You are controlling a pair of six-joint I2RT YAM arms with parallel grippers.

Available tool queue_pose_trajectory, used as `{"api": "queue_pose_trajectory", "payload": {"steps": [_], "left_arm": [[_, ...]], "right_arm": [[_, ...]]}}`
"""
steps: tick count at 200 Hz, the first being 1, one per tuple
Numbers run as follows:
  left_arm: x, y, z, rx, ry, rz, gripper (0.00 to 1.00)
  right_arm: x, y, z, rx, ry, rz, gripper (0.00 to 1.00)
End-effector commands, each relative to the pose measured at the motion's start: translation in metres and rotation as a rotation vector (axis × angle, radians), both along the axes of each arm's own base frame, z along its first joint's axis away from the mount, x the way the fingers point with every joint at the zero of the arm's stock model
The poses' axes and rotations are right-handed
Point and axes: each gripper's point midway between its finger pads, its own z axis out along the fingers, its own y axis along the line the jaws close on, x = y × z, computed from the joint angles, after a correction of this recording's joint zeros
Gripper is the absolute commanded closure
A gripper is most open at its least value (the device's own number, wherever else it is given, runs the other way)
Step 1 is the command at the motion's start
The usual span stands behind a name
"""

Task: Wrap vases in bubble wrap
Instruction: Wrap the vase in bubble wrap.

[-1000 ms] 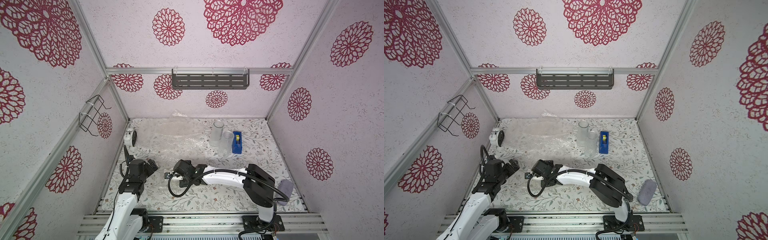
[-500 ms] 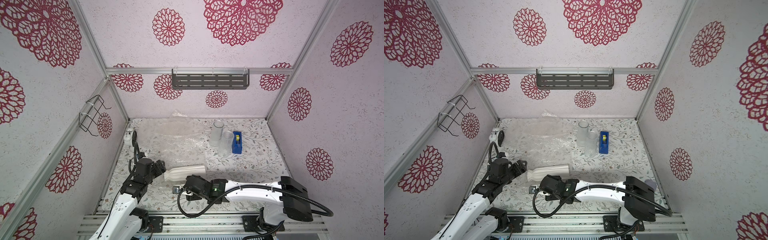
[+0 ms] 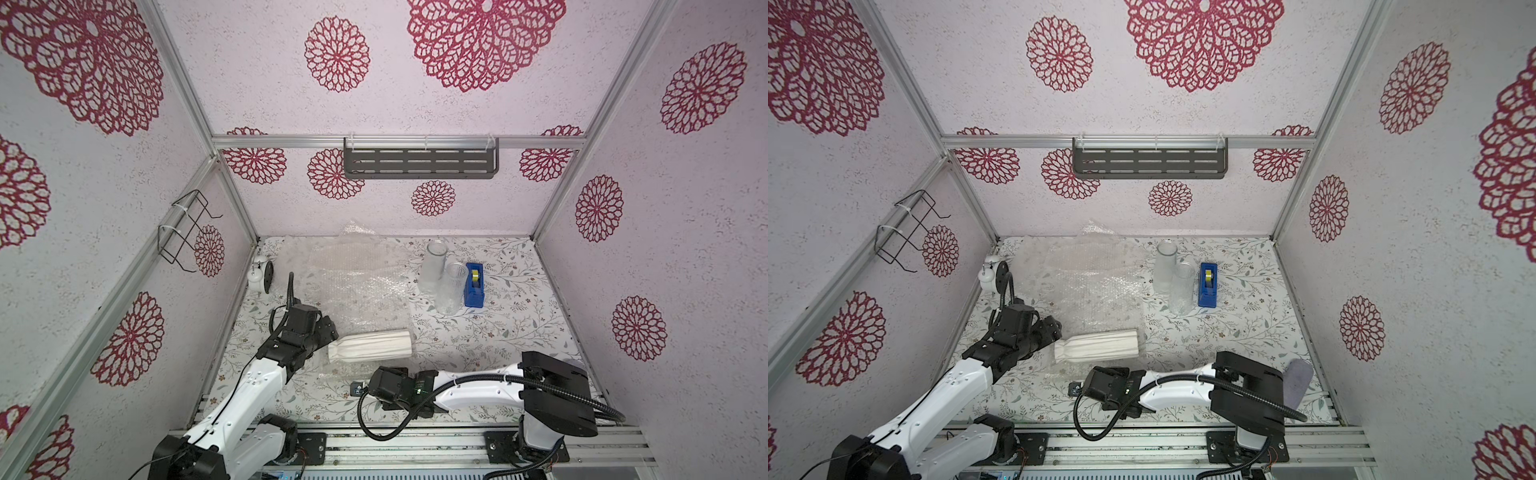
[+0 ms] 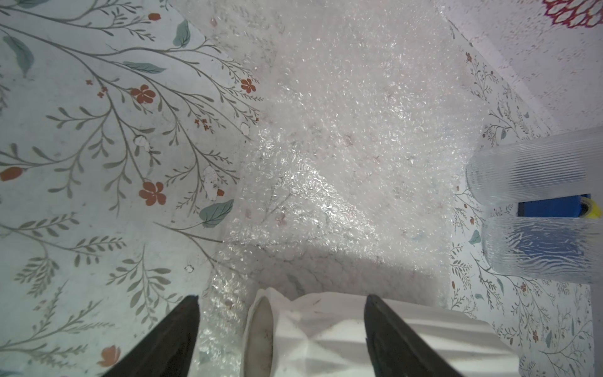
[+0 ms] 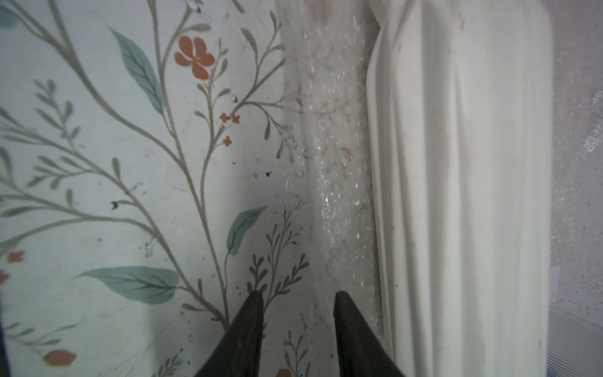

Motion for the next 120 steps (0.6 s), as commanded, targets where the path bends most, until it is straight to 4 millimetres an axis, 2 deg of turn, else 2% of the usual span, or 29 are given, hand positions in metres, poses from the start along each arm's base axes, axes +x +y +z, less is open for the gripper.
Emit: {"api": "queue_pose_trajectory", "payload": {"steps": [1, 30, 70, 86, 106, 120], "left_arm": [[0.004, -0.004, -0.007, 0.007, 0.028, -0.017, 0.18], [0.008, -0.012, -0.014, -0.017, 0.053, -0.038, 0.18], [0.013, -0.011, -0.017, 0.027, 0.080, -0.051, 0.18], [0.015, -0.008, -0.018, 0.056, 0.096, -0.053, 0.18], [0.018, -0.009, -0.019, 0.062, 0.097, -0.058, 0.18], [0.021, -0.010, -0.019, 0.071, 0.099, -0.063, 0.19]], "right_arm": [[0.020, 0.000, 0.008, 0.029, -0.096, -0.047, 0.61], [0.027, -0.003, -0.001, 0.015, -0.137, -0.050, 0.64], [0.032, -0.002, -0.003, 0.022, -0.167, -0.058, 0.78], [0.034, -0.001, -0.001, 0.034, -0.176, -0.064, 0.91], [0.034, 0.003, 0.004, 0.073, -0.181, -0.071, 1.00], [0.034, 0.006, 0.008, 0.106, -0.174, -0.073, 1.00]]}}
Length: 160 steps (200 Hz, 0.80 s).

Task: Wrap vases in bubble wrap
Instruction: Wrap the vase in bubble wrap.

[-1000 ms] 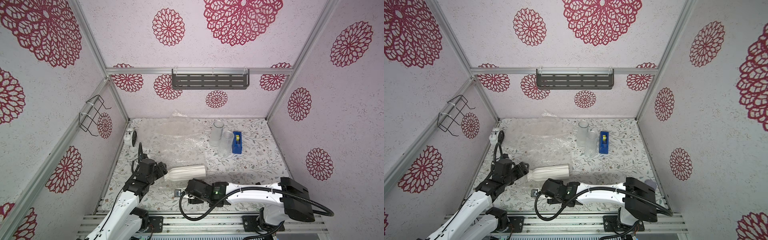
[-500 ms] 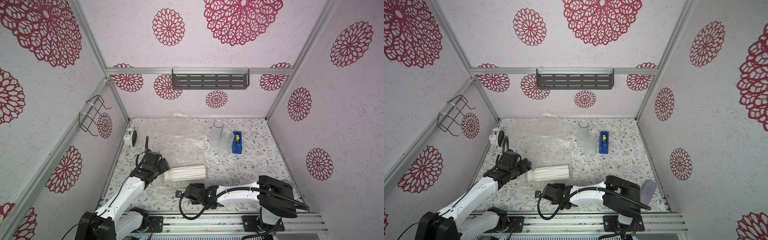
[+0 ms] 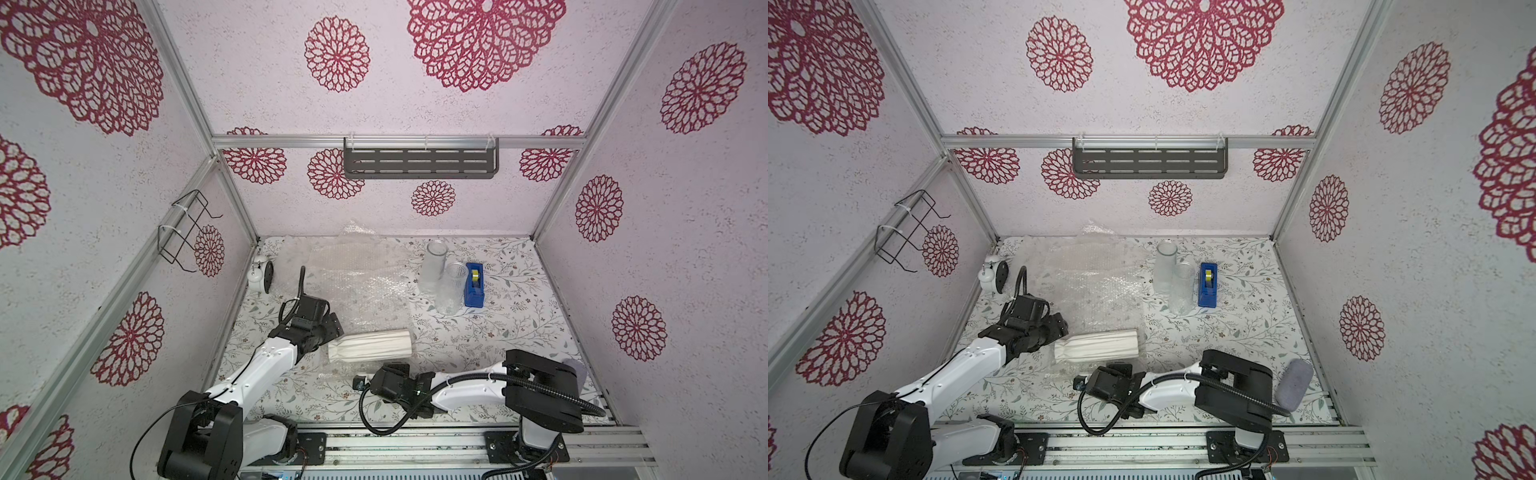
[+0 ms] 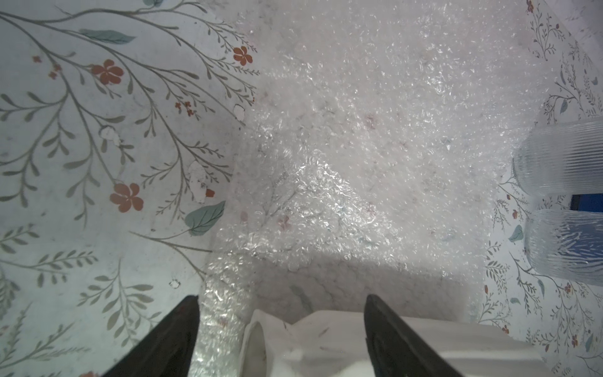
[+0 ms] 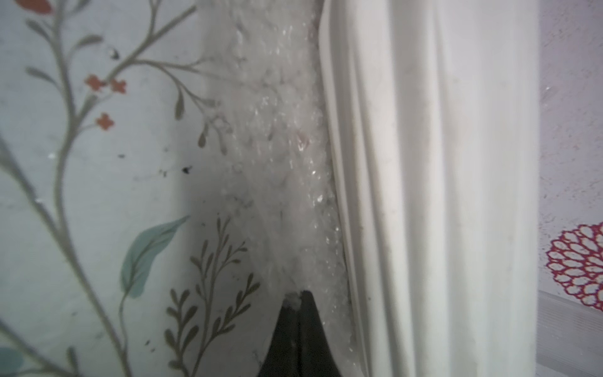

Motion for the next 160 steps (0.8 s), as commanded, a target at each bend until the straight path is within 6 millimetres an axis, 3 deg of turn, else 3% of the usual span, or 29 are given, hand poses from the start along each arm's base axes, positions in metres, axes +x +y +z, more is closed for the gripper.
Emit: {"api": "queue_pose_trajectory", "payload": {"steps": [1, 77, 160], "left_arm": [[0.005, -0.001, 0.003, 0.034, -0.006, -0.022, 0.19], [0.020, -0.020, 0.009, 0.172, 0.028, -0.095, 0.19], [0.038, -0.048, 0.002, 0.205, 0.061, -0.183, 0.24]], "right_arm": [[0.005, 0.007, 0.017, 0.089, -0.028, -0.021, 1.00], [0.018, 0.010, 0.045, 0.253, -0.015, -0.055, 1.00], [0.047, 0.012, 0.077, 0.394, 0.009, -0.132, 1.00]]}}
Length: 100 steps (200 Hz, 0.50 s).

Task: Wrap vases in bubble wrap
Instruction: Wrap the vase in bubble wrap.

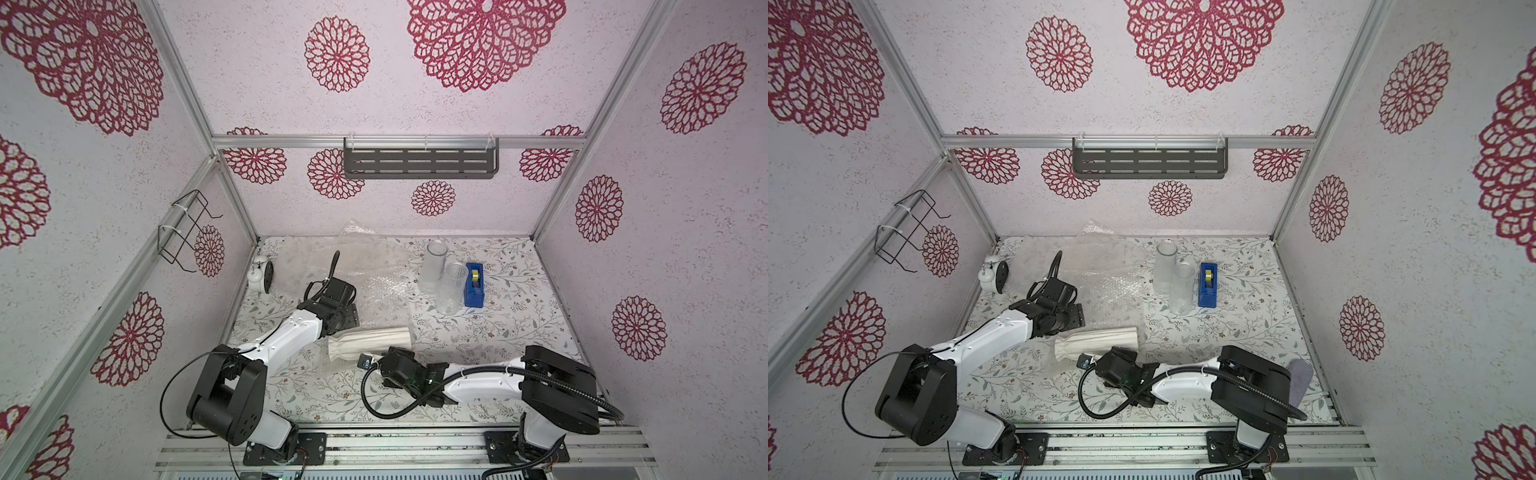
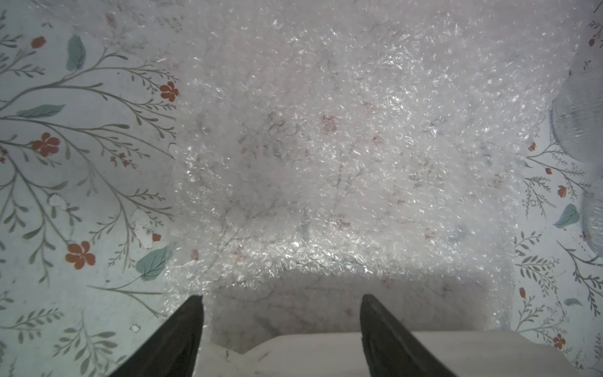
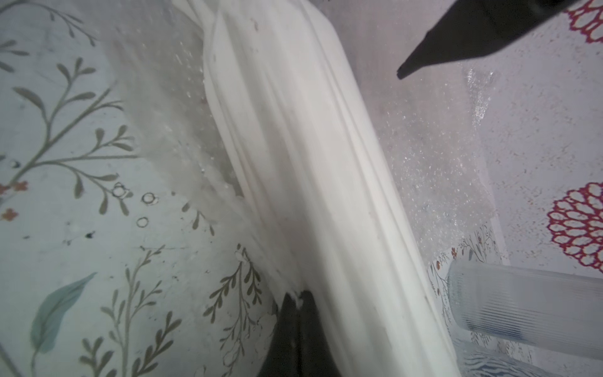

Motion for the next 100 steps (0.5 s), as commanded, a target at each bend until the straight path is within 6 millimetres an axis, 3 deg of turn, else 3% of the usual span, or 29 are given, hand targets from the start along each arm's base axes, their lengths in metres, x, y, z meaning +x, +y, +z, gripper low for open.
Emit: {"api": "queue_pose_trajectory", "payload": {"steps": [1, 75, 79, 100], "left_arm": [[0.004, -0.005, 0.000, 0.020, 0.003, -0.033, 0.24], [0.011, -0.017, -0.011, 0.025, 0.037, -0.087, 0.27], [0.011, -0.018, -0.012, 0.025, 0.037, -0.089, 0.28], [0.012, -0.021, -0.014, 0.021, 0.040, -0.100, 0.30]], "right_arm": [[0.012, 0.012, 0.039, 0.147, -0.012, -0.033, 1.00], [0.016, 0.019, 0.054, 0.205, -0.027, -0.036, 1.00], [0.028, 0.012, 0.055, 0.209, -0.028, -0.068, 1.00], [0.036, 0.010, 0.060, 0.233, -0.029, -0.095, 1.00]]}}
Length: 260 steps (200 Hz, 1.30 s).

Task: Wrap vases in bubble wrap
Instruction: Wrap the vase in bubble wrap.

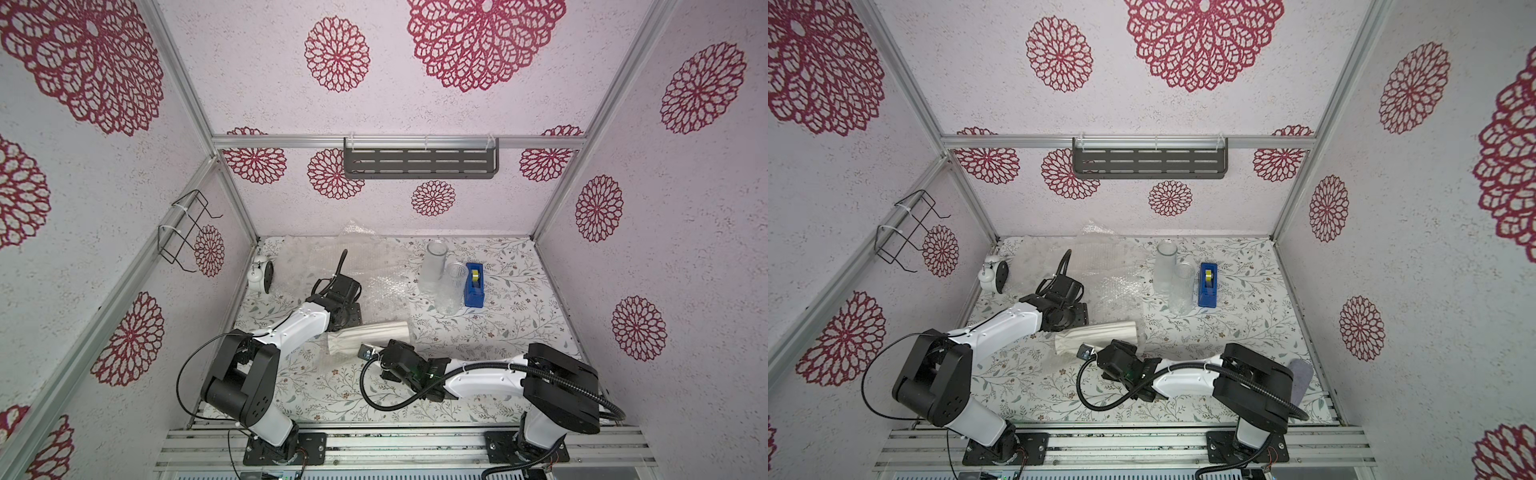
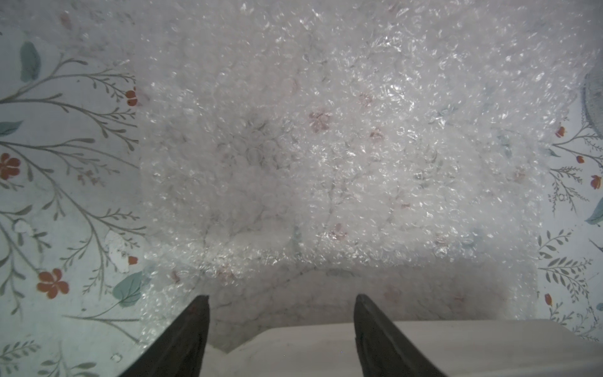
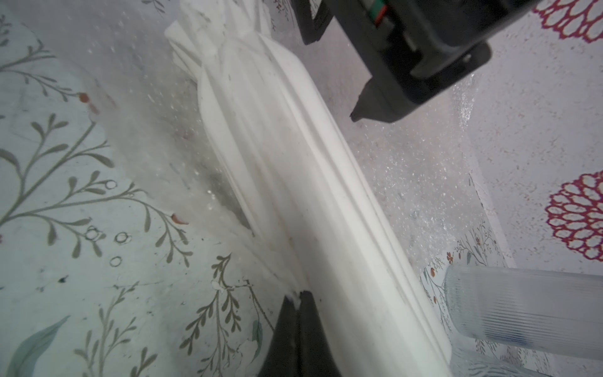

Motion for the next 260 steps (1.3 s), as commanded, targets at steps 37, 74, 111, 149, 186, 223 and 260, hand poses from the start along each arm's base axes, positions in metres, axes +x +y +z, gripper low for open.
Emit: {"api": "queue_pose_trajectory", "payload": {"steps": [37, 74, 111, 149, 186, 223, 260], "left_arm": [[0.004, -0.013, 0.000, -0.016, -0.006, -0.059, 0.35], [0.005, -0.015, -0.001, -0.021, -0.009, -0.068, 0.38], [0.005, -0.021, -0.001, -0.058, -0.020, -0.075, 0.44], [0.005, -0.024, -0.003, -0.071, -0.022, -0.082, 0.48], [0.005, -0.022, -0.001, -0.063, -0.030, -0.078, 0.51], [0.011, -0.010, 0.030, -0.051, -0.118, -0.021, 0.47], [0.005, 0.013, 0.103, -0.027, -0.254, 0.056, 0.36]], "right_arm": [[0.032, 0.005, 0.049, 0.166, -0.033, -0.093, 1.00], [0.043, 0.008, 0.050, 0.174, -0.032, -0.105, 1.00], [0.053, 0.010, 0.046, 0.171, -0.025, -0.119, 1.00], [0.063, 0.009, 0.035, 0.178, 0.003, -0.153, 1.00], [0.070, 0.005, 0.023, 0.175, 0.022, -0.184, 1.00], [0.069, 0.004, 0.010, 0.183, 0.053, -0.186, 1.00], [0.069, -0.001, 0.000, 0.214, 0.079, -0.209, 1.00]]}}
